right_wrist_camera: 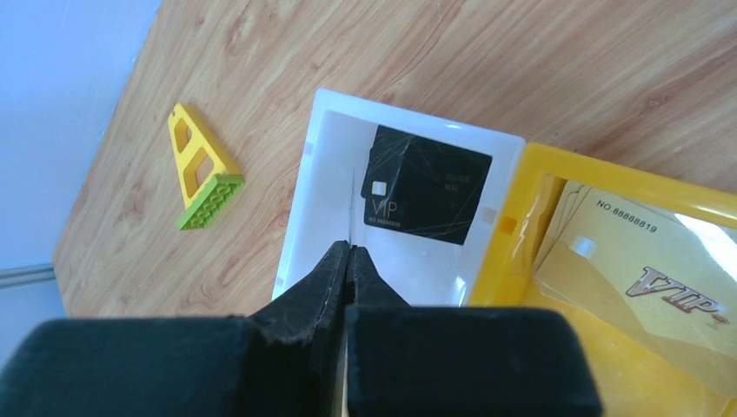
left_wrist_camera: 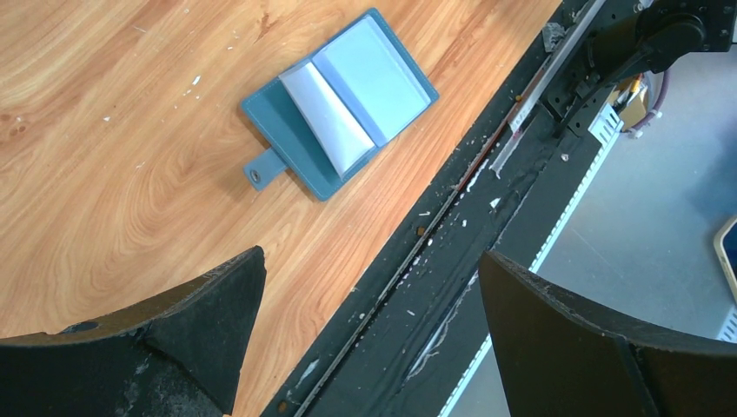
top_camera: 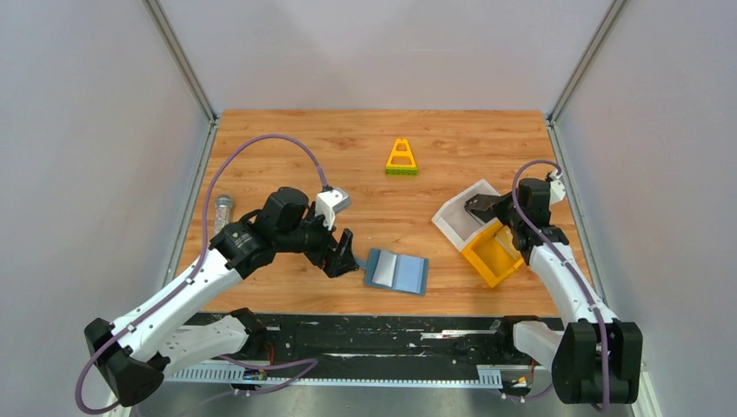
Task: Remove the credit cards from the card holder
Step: Place the credit card in the storage box.
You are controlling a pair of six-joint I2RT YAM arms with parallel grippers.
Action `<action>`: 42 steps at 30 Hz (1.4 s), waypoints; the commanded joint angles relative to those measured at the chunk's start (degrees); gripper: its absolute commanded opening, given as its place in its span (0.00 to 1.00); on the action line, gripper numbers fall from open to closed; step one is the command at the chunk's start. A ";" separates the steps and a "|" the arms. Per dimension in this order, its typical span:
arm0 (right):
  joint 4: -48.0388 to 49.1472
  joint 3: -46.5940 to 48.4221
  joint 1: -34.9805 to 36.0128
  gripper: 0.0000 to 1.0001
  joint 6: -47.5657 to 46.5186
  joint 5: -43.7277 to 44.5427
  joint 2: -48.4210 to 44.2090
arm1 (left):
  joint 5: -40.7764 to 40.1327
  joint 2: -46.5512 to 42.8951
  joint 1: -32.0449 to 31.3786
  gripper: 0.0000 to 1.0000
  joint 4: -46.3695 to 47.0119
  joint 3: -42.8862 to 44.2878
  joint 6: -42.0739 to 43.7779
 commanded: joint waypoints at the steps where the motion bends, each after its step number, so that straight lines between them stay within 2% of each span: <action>1: 6.74 -0.95 -2.05 0.00 3.59 2.78 1.63 | 0.03 -1.25 0.02 1.00 0.49 -0.49 1.37; 28: 13.99 -2.27 -3.36 0.00 5.74 2.90 10.02 | 0.04 -2.90 0.12 1.00 0.99 -0.71 1.81; 34: 12.79 -2.10 -3.56 0.10 5.94 4.51 9.62 | -0.03 -3.07 0.08 1.00 1.18 -0.69 1.77; 42: 9.42 -1.43 -3.74 0.12 6.08 6.35 8.00 | -0.28 -3.06 0.05 1.00 1.26 -0.63 1.81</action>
